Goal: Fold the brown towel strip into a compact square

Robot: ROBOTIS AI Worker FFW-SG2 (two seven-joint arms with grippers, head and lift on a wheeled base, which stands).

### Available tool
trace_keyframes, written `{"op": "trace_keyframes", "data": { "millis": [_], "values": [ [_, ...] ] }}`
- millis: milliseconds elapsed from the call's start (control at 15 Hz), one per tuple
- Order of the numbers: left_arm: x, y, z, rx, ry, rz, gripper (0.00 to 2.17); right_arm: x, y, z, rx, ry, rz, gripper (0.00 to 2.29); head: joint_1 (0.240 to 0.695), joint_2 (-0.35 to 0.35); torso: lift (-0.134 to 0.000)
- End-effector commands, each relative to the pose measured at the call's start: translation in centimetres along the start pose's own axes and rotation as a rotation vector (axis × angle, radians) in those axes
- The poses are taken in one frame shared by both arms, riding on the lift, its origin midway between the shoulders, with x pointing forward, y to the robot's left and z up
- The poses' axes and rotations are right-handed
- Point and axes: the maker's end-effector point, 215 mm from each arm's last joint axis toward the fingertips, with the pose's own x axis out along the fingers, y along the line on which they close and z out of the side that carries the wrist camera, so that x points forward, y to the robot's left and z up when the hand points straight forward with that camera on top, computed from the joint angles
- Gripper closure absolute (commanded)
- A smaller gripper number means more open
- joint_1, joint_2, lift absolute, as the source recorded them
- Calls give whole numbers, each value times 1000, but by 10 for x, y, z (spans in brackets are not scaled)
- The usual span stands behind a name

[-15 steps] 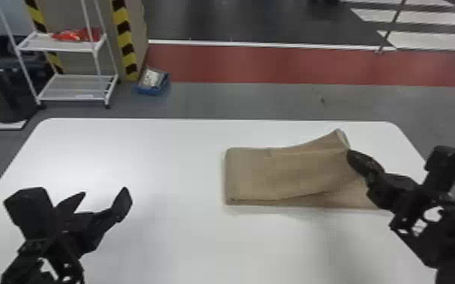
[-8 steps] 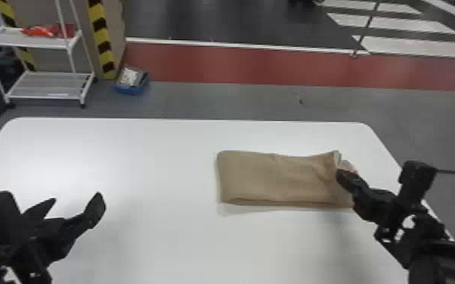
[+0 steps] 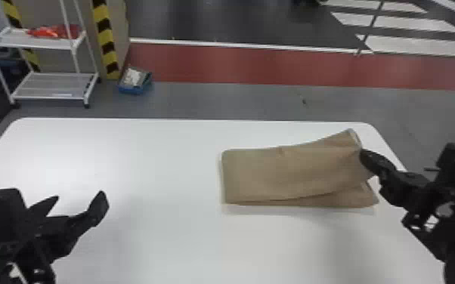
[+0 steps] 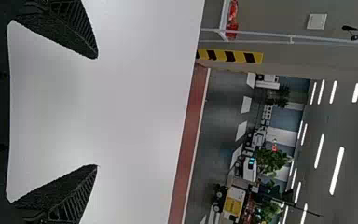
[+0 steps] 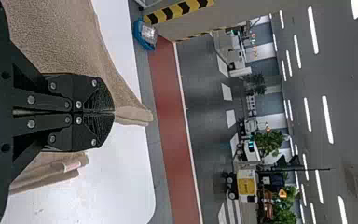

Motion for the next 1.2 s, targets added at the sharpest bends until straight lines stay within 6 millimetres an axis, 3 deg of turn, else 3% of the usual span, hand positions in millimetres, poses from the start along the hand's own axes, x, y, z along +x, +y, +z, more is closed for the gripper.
{"op": "trace_keyframes", "data": {
  "millis": [0,133,200,267,333,467,667,800,933,1133],
  "values": [
    [-1,3,0,2,0,5,33,10,-24,-24,-15,54,-35,1447,695,-157,-116],
    [0,0,-1,1,2,0,33,28,-29,-52,-40,106,-30,1416,695,-170,-116],
    [0,-1,-3,1,6,-1,33,33,-31,-67,-47,142,-33,1143,695,-173,-116],
    [-1,-1,-3,1,6,-1,33,37,-33,-75,-53,148,-40,556,695,-173,-116],
    [-2,0,-2,2,3,0,33,37,-40,-73,-57,136,-56,279,695,-174,-116],
    [-3,2,6,4,-21,4,33,31,-46,-46,-59,60,-69,26,695,-181,-116],
    [-6,-7,24,10,-67,-11,33,11,-72,-13,-22,-16,-109,49,695,-191,-116],
    [-6,-19,25,11,-75,-33,33,9,-93,-15,-17,13,-141,49,695,-218,-116],
    [-7,-39,37,14,-120,-78,33,12,-104,-33,-9,66,-149,53,695,-244,-116],
    [-4,-98,41,32,-128,-212,46,26,-97,-43,41,81,-104,80,695,-292,-116]
  ]
}}
